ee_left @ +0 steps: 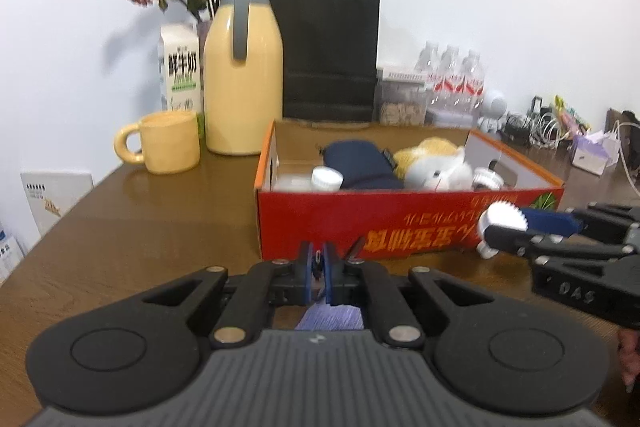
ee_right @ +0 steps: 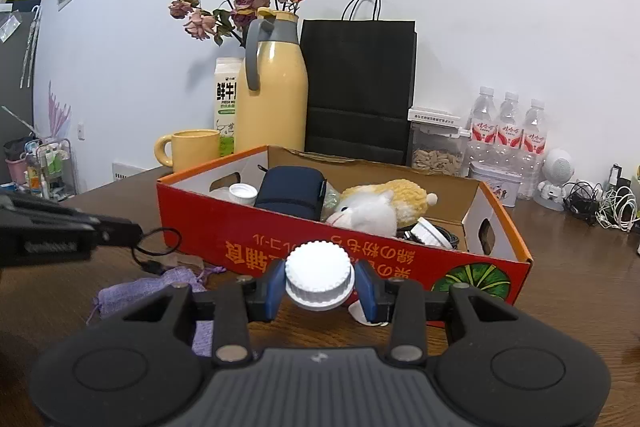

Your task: Organize objects

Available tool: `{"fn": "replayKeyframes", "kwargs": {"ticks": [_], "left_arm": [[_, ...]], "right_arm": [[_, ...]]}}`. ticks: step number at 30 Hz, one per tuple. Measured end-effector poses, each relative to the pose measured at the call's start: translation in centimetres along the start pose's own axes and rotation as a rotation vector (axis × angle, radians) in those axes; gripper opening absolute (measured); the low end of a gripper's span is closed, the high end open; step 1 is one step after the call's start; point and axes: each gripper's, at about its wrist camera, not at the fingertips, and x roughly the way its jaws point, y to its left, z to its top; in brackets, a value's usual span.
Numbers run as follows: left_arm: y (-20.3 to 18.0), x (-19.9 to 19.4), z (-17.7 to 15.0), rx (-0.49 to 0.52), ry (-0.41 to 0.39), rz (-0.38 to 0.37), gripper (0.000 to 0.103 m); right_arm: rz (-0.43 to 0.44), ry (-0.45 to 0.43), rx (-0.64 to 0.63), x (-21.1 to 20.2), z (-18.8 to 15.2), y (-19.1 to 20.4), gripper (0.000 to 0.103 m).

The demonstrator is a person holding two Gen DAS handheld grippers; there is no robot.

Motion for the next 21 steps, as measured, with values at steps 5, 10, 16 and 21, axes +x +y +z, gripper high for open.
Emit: {"fn": "replayKeyframes", "kwargs": {"ticks": [5,10,16,21], "left_arm": [[-0.3,-0.8,0.7,0.000,-0.032,-0.010,0.006],[-0.8,-1.5,1.7,0.008,-0.068,-0.021,0.006],[-1.6,-1.5,4.0,0.020,-0.123,-0.036,0.006],[-2.6,-0.4,6.1,0.015,-0.161,-0.051,0.006]], "right_arm": [[-0.008,-0.011,0.004,-0.2,0.0,-0.2,0.037],[-0.008,-0.029,0.007,-0.6,0.1,-0.2,0.037],[0.000,-0.083,-0.009,-1.4,1.1,-0.4,0.037],[-0.028,-0.102,-0.017,-0.9,2.6,-1.6,0.037]]}}
